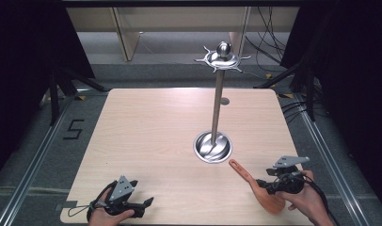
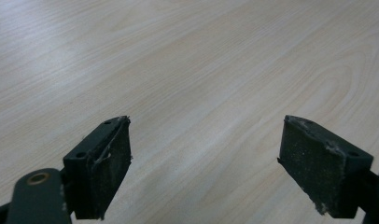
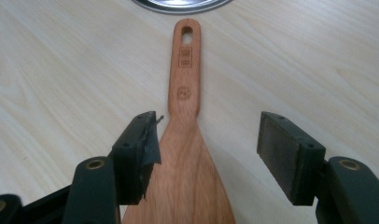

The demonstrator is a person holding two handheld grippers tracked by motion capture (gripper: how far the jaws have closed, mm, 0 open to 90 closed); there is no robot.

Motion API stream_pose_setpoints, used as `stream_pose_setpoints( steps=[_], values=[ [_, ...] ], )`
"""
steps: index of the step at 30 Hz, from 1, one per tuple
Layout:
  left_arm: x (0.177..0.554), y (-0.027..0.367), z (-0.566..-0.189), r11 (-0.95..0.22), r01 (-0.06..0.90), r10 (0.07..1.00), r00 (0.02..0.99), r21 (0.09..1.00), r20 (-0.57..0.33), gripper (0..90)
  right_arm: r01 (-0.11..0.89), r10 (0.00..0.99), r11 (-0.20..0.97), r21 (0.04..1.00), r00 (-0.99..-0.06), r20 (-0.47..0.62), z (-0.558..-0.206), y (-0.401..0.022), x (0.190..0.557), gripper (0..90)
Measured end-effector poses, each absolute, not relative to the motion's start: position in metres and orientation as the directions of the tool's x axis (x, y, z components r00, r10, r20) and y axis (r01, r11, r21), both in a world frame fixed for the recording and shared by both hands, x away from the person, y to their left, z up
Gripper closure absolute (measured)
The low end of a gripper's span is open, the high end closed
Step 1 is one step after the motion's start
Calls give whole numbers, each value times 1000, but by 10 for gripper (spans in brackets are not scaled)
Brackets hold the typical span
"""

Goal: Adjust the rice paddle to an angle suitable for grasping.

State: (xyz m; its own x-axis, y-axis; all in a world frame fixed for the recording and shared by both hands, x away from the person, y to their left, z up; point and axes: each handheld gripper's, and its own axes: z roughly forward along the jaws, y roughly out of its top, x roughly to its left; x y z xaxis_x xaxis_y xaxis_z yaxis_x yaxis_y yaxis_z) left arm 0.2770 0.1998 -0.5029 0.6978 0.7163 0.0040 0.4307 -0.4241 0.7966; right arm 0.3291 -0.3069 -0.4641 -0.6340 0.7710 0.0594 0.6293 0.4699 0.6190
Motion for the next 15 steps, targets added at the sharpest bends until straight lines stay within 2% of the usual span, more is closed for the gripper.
stream_pose_setpoints(
  steps=[1,4,7,8,10,15],
  values=[
    [276,199,-503,-412,441,721,693,797,-11,160,619,773,463,635,-632,53,-466,-303,333,397],
    [277,200,-503,-420,435,717,697,796,-3,160,635,758,517,574,-652,39,-462,-293,343,406],
    [276,199,-503,-401,450,725,689,798,-24,160,617,748,540,573,-664,10,-462,-281,355,432],
    [278,202,-502,-447,429,710,704,785,20,160,621,746,549,560,-666,8,-461,-277,358,444],
    [277,201,-502,-437,428,717,697,791,18,160,637,733,586,500,-680,7,-460,-270,365,456],
    [277,201,-502,-430,433,718,696,792,9,160,667,734,612,426,-679,10,-466,-253,376,478]
  ],
)
